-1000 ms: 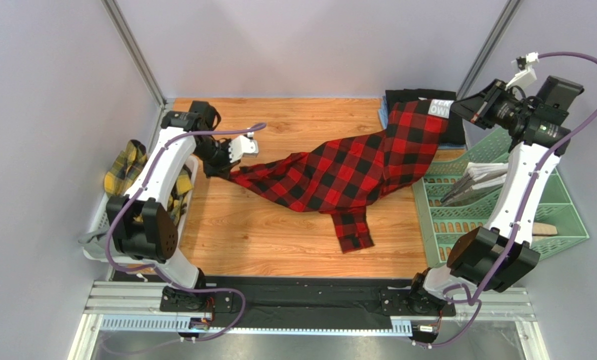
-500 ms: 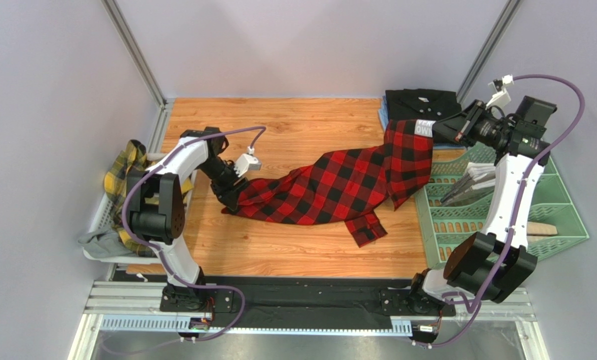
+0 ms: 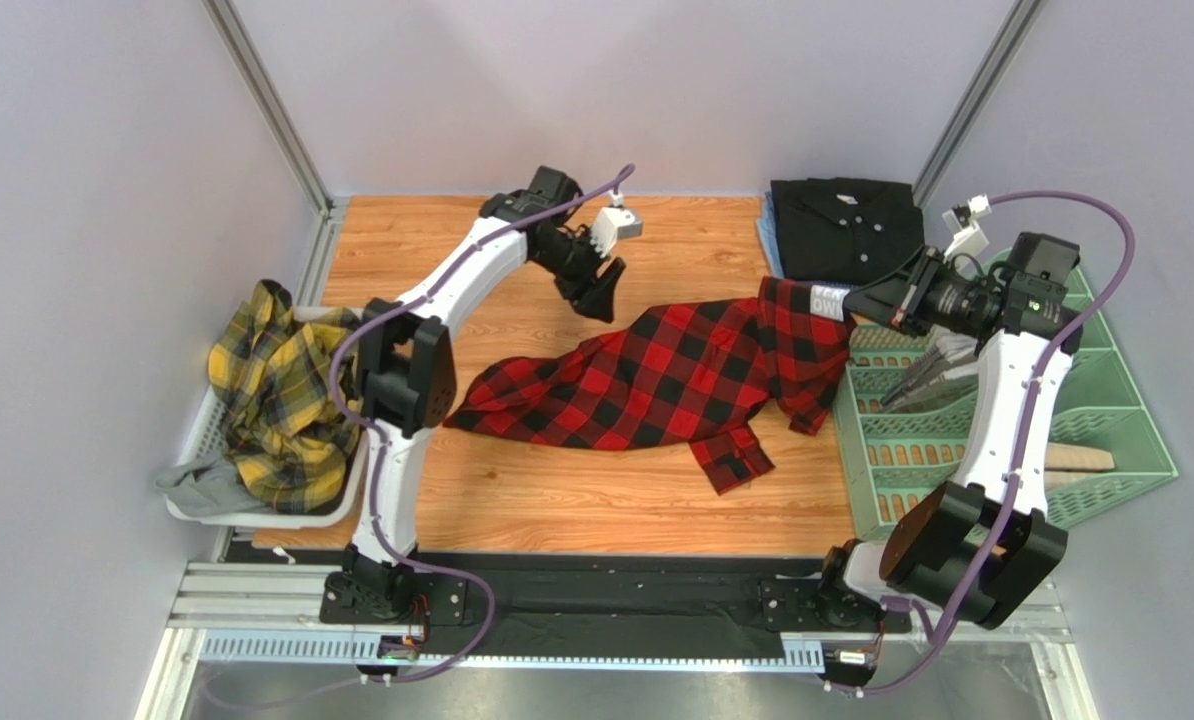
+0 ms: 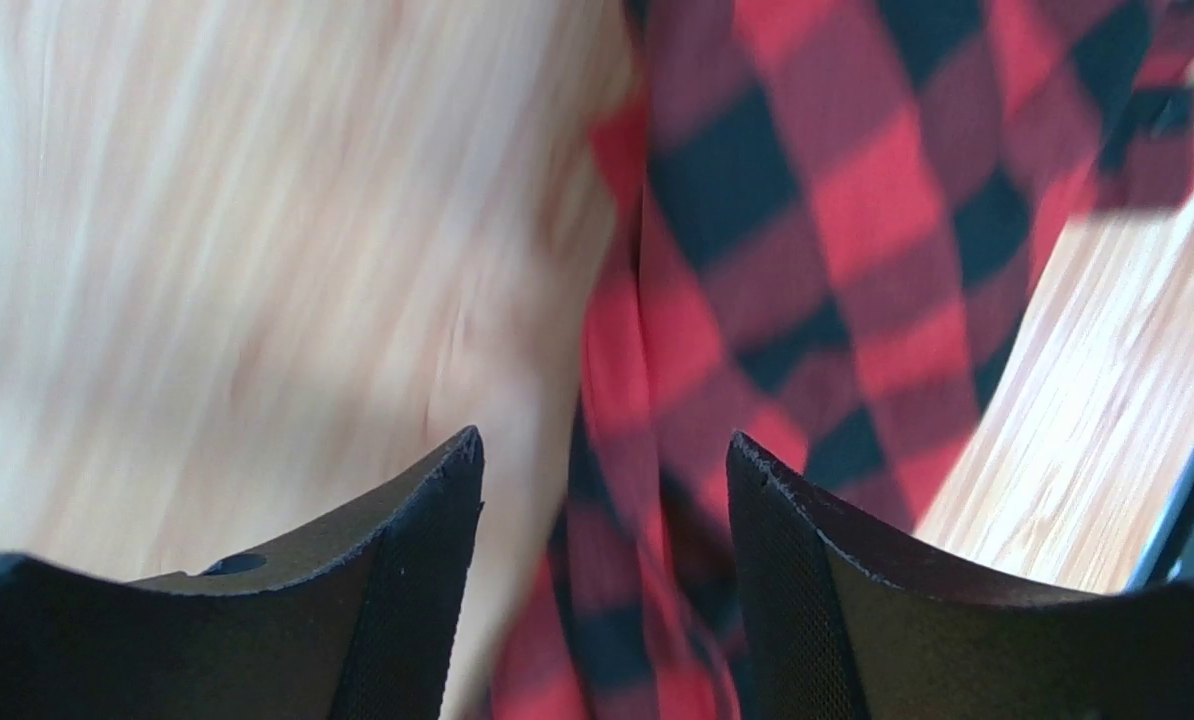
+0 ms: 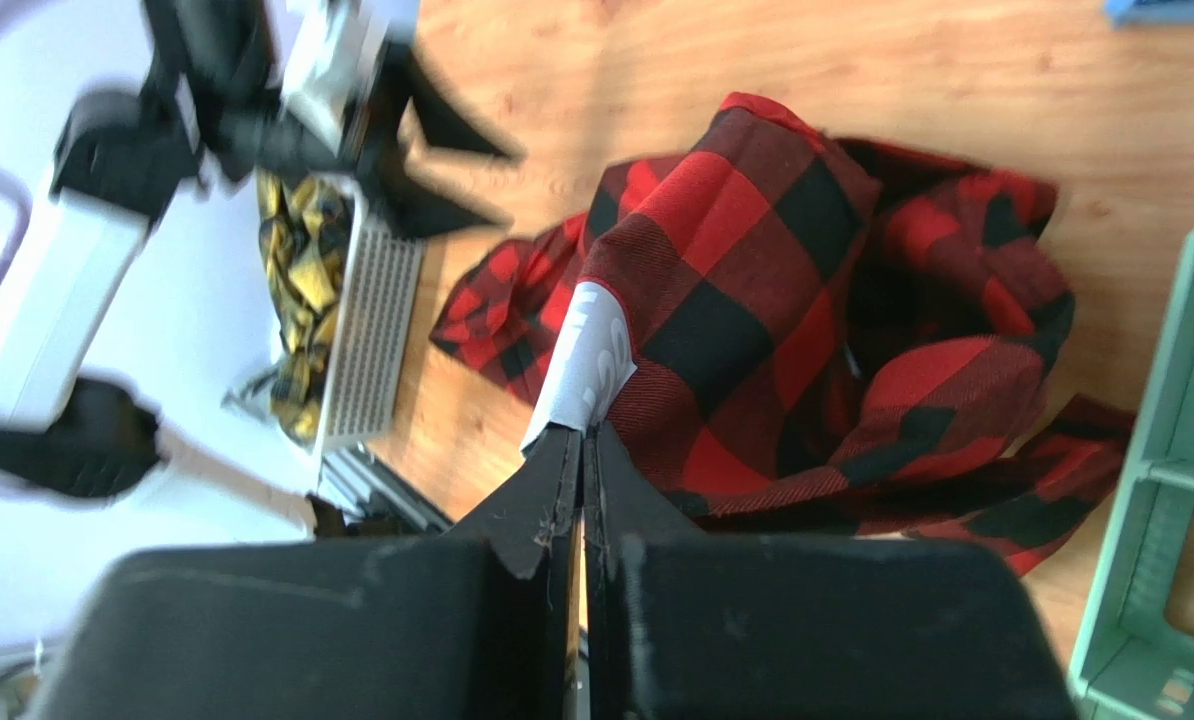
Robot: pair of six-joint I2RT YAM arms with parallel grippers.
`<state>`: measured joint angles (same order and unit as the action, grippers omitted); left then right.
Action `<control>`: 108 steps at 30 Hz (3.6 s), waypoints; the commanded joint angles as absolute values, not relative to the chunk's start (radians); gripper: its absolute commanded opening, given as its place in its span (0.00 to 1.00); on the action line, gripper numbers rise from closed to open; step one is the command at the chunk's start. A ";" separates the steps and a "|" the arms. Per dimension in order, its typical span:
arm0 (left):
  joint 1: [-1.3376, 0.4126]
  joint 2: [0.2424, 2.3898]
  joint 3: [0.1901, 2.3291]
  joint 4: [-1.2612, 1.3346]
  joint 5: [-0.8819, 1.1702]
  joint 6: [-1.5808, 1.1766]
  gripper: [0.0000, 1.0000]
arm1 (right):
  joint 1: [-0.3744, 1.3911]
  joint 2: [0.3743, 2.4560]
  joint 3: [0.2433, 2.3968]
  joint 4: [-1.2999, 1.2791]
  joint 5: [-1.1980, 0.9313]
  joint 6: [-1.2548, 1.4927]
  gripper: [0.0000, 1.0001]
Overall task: Fold and stack the long sleeve shirts
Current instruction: Flatten the shirt out
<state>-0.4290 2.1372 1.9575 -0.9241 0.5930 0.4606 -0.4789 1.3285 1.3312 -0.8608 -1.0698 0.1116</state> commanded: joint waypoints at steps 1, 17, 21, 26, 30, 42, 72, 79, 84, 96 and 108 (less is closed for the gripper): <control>-0.486 2.307 2.196 -0.910 0.788 0.304 0.70 | -0.476 1.261 1.327 -0.998 -1.126 -0.054 0.00; -0.453 2.123 2.234 -0.956 0.809 0.434 0.00 | -0.439 1.354 1.364 -0.931 -1.104 0.019 0.00; -0.555 1.829 1.886 -1.110 0.619 0.760 0.00 | -0.403 1.391 1.391 -0.931 -1.111 0.051 0.00; -0.829 1.513 1.109 -0.993 0.321 0.920 0.08 | -0.405 1.391 1.371 -1.080 -1.049 -0.122 0.00; -0.789 1.401 0.980 -0.945 0.343 0.836 0.75 | -0.405 1.396 1.345 -1.167 -0.956 -0.248 0.00; -0.503 1.209 1.060 -0.717 0.528 0.535 0.99 | -0.405 1.457 1.316 -1.216 -0.930 -0.345 0.00; -0.382 1.881 1.603 -0.871 0.418 0.573 0.22 | -0.344 1.506 1.330 -1.068 -0.874 -0.235 0.00; -0.573 1.689 1.376 -0.965 0.632 0.612 0.59 | -0.342 1.433 1.255 -1.097 -0.845 -0.281 0.00; -0.684 1.719 1.246 -0.829 0.430 0.531 0.99 | -0.342 1.425 1.255 -1.124 -0.825 -0.302 0.00; -0.586 2.011 1.385 -0.696 0.071 0.506 0.00 | -0.200 1.472 1.155 -0.936 -0.758 -0.186 0.00; -0.322 1.922 1.680 -0.922 0.388 0.620 0.49 | -0.147 1.605 1.433 -0.920 -0.709 -0.132 0.00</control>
